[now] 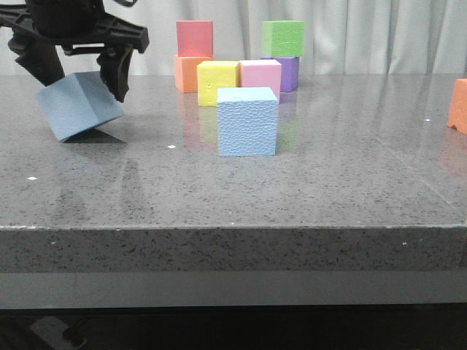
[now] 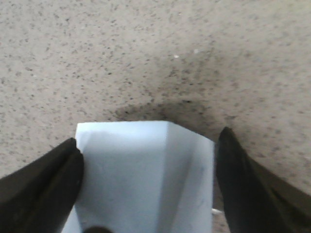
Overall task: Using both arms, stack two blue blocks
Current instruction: 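Lower the left gripper onto the other light-blue cube and grasp it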
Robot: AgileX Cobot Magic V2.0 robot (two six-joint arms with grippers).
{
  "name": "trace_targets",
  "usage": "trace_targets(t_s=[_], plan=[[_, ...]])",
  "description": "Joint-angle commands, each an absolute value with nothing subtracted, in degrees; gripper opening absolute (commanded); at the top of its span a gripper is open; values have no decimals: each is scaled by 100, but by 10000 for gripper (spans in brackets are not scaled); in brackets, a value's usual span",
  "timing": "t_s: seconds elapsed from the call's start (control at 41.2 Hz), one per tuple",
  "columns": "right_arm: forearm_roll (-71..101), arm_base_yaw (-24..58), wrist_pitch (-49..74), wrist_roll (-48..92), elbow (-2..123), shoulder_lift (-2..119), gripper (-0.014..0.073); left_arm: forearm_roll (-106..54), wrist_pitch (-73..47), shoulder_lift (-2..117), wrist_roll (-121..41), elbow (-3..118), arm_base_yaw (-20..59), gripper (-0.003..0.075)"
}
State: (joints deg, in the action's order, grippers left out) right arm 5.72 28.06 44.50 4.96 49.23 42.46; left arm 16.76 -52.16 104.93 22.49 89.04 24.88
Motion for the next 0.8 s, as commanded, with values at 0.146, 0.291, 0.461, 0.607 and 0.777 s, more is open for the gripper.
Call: trace_targets(t_s=[0.146, 0.291, 0.461, 0.607, 0.777], plan=[[541, 2771, 4078, 555, 5070, 4216, 602, 1393, -4991, 10426, 2382, 9017, 2531, 535], [541, 2771, 4071, 555, 5070, 4216, 602, 1512, -4991, 10426, 2382, 9017, 2531, 535], [541, 2771, 4071, 555, 5070, 4216, 602, 1535, -4991, 10426, 2382, 9017, 2531, 535], [541, 2771, 4071, 555, 5070, 4216, 602, 1535, -5014, 10412, 2382, 9017, 2531, 535], [541, 2771, 4071, 555, 5070, 4216, 602, 1509, -5043, 10205, 2382, 9124, 2552, 535]])
